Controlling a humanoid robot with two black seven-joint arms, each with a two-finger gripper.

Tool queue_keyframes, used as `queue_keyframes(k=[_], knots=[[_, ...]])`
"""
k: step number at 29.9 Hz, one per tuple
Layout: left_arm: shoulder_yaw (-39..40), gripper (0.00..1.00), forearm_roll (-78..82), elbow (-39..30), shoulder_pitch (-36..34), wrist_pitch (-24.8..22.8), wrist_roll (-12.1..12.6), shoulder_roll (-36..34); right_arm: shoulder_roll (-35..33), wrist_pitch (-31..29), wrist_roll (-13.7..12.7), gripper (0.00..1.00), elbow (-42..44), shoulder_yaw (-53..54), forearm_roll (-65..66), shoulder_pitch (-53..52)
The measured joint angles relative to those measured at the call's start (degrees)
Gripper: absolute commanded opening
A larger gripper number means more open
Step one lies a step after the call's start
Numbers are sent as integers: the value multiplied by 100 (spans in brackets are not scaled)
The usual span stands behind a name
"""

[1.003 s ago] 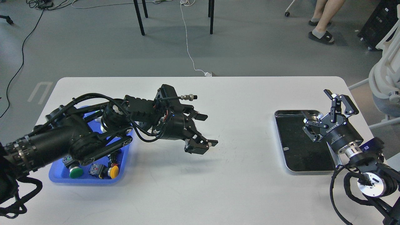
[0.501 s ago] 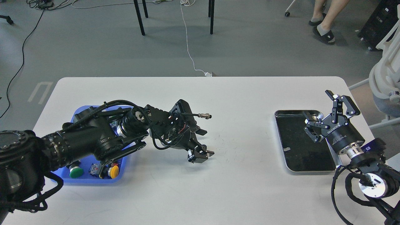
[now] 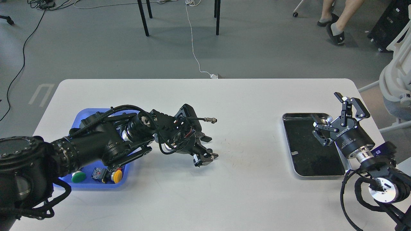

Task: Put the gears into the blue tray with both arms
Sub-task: 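Grasp the second black part with the left gripper, then carry the black part into the blue tray and release it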

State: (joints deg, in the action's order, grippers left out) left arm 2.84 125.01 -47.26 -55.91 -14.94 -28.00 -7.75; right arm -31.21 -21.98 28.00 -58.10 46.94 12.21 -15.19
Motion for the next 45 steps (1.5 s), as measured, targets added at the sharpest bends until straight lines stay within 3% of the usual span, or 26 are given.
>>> queue_keyframes(k=[7, 10, 14, 29, 32, 36, 45], knots=[[-139, 35, -3, 6, 0, 13, -2, -28, -5, 0, 0, 99, 0, 6, -3, 0], [-142, 20, -3, 5, -1, 13, -2, -32, -8, 0, 0, 99, 0, 8, -3, 0], [-143, 13, -2, 6, 0, 44, -2, -24, -8, 1, 0, 99, 0, 8, -2, 0], [-39, 15, -1, -187, -111, 166, 2, -272, -1, 1, 0, 99, 0, 0, 1, 8], [260, 15, -632, -857, -492, 119, 4, -1671, -12, 4, 1, 99, 5, 1, 0, 11], [507, 15, -911, -1116, -519, 102, 1, -2868, -12, 2, 2, 99, -18, -4, 2, 7], [485, 15, -1536, -1080, 212, 158, 1, -4187, -27, 2, 1, 99, -28, -42, 19, 8]])
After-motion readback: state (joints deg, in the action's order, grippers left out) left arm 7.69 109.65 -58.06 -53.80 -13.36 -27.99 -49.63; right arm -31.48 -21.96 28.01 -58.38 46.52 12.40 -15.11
